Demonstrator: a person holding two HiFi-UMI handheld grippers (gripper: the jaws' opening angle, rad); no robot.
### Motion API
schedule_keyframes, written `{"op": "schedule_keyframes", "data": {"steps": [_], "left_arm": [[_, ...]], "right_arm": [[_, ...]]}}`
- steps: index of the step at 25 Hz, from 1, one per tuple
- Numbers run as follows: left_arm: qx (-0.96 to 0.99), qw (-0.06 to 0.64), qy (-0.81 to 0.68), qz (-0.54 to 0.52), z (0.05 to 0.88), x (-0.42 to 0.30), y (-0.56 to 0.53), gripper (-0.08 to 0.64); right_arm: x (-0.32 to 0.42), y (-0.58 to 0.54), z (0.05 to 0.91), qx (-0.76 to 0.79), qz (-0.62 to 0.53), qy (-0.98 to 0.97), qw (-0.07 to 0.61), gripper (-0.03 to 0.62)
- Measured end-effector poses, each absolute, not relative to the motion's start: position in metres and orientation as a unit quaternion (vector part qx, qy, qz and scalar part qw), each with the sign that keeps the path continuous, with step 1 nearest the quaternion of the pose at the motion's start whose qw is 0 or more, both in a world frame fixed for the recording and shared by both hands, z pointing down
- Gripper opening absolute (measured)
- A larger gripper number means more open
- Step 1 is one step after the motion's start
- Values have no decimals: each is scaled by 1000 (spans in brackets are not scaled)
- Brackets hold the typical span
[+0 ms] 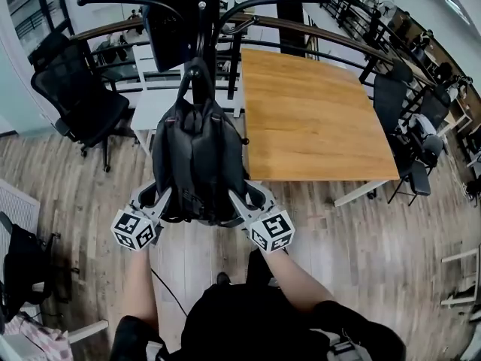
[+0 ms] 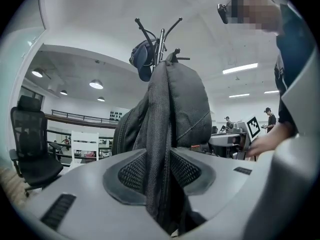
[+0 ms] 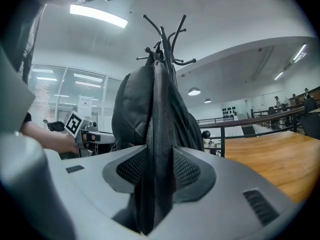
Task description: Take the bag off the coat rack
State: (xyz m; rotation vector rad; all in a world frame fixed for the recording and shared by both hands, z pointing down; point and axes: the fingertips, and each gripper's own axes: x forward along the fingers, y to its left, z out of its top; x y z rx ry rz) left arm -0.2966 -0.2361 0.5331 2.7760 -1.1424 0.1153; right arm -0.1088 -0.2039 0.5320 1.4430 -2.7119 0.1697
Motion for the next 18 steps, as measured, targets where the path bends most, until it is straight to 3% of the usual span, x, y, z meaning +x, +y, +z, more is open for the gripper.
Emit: {"op": "schedule_keyframes", "data": {"steps": [4, 18], "left_arm": [[924, 60, -377, 24, 533, -293, -229, 150], [920, 60, -388, -5, 530, -276, -219, 138]], "right_arm": [[-107, -201, 532, 463, 57, -884, 15, 143], [-88, -203, 529, 462, 96, -881, -31, 135]]}}
